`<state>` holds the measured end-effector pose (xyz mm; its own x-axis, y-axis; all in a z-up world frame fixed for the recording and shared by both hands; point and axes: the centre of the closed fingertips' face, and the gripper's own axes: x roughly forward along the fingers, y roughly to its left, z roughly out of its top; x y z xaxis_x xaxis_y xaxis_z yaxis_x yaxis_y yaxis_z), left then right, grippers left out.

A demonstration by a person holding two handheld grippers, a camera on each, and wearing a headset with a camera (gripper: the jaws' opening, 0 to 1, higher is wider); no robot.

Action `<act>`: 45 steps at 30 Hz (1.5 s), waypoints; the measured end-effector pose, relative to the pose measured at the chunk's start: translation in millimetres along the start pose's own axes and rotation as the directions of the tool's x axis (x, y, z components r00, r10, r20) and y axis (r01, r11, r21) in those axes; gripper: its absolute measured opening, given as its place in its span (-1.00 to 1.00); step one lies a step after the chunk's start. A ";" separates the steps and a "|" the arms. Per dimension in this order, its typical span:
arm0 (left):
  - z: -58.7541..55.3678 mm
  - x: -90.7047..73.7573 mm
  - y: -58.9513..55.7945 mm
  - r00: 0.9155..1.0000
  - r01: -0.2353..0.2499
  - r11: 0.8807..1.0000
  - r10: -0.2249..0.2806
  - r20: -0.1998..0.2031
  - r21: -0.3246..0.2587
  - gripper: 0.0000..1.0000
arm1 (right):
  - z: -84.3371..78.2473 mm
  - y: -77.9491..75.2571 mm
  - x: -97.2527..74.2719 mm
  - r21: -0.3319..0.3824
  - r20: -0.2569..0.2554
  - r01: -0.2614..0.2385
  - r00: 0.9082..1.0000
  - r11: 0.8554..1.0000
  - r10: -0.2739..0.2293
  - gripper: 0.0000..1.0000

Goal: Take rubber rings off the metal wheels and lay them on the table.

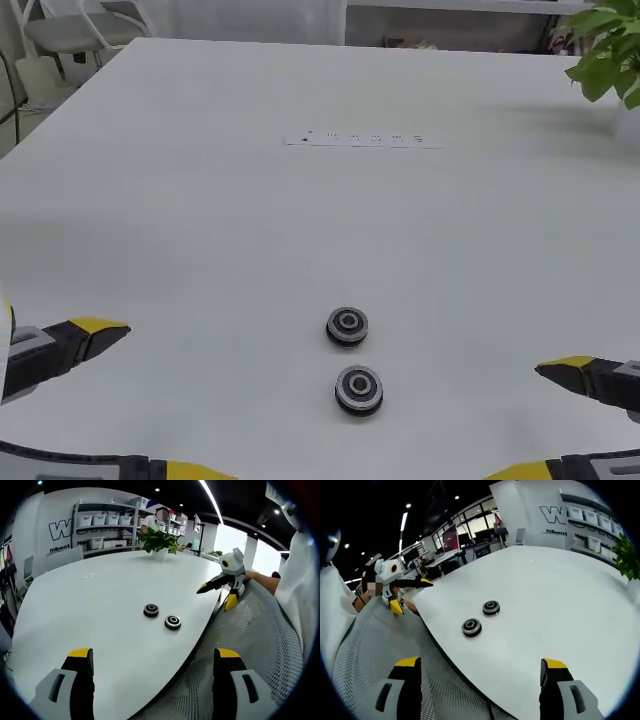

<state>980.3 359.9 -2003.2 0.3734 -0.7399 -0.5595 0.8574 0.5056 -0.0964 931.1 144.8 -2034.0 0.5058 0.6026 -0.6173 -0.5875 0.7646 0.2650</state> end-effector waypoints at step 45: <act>49.6 -5.9 -8.6 0.992 0.082 0.992 -0.091 0.092 0.100 0.99 | 56.8 10.2 -8.9 -0.212 0.025 -0.007 1.000 0.977 0.012 0.84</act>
<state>988.2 337.9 -1958.1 0.3244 -0.8206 -0.4705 0.9162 0.3963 -0.0595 956.5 160.3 -1983.8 0.5140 0.6173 -0.5956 -0.7115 0.6946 0.1059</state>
